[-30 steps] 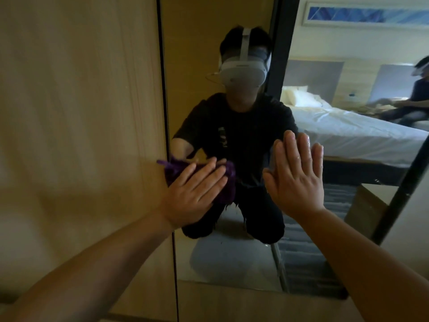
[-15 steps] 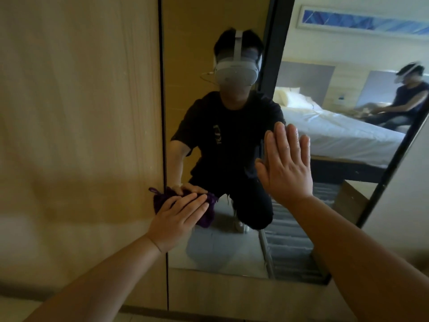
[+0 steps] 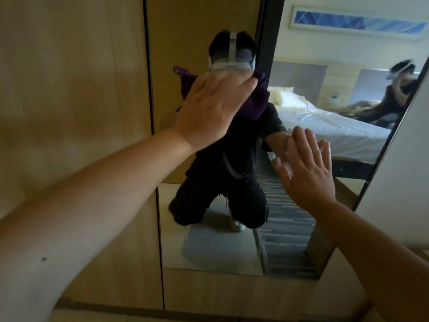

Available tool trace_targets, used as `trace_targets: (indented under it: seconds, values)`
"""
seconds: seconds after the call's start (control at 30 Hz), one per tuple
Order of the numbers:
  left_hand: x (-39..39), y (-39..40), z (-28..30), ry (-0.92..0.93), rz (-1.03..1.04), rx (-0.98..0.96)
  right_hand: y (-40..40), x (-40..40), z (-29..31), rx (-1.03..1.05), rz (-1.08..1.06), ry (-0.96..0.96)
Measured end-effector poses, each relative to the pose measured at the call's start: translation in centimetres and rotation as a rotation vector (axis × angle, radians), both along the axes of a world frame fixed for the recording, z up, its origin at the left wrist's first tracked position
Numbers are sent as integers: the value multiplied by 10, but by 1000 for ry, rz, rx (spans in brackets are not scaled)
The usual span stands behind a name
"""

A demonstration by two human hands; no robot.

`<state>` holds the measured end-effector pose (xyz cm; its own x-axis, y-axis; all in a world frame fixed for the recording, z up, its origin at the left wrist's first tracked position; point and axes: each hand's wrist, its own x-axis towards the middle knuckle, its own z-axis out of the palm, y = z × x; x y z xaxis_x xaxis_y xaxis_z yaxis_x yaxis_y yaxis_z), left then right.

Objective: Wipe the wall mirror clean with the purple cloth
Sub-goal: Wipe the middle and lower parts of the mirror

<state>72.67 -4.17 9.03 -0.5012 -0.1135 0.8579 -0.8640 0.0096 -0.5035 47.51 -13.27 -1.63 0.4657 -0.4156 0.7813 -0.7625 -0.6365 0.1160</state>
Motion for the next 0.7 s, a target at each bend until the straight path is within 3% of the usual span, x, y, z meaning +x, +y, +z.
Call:
trace_targets:
  seconds: [0.1,0.3,0.5,0.7]
  values:
    - [3,-19,1,-31,66,30,-12,0,-6,-62,-2,25]
    - [-7,-29,-63,-16,118,62,-36,8,-20,-210,19,-48]
    - [-6,-26,-158,-105,83,133,-41,9,-23,-270,59,-92]
    - [6,-11,-264,-203,200,321,-31,9,-18,-169,1,-40]
